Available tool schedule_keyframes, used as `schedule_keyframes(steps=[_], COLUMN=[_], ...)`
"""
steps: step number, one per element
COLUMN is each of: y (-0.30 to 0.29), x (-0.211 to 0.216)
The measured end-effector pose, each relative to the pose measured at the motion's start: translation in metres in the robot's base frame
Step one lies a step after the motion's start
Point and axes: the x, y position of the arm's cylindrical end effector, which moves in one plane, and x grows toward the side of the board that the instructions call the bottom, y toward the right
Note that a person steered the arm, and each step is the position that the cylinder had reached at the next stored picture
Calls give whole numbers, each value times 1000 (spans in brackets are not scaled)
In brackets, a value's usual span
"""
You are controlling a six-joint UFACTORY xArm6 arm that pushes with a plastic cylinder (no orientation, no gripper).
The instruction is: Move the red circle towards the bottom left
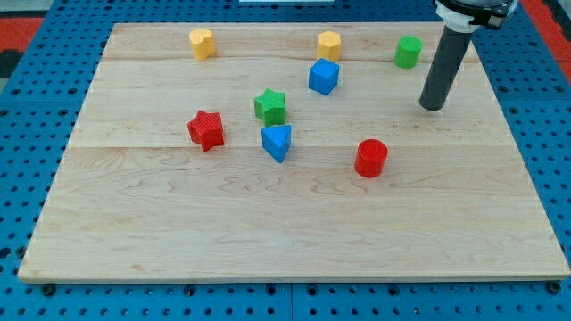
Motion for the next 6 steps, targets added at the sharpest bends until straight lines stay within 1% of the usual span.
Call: schedule_keyframes(steps=[6], y=[6], x=[-2])
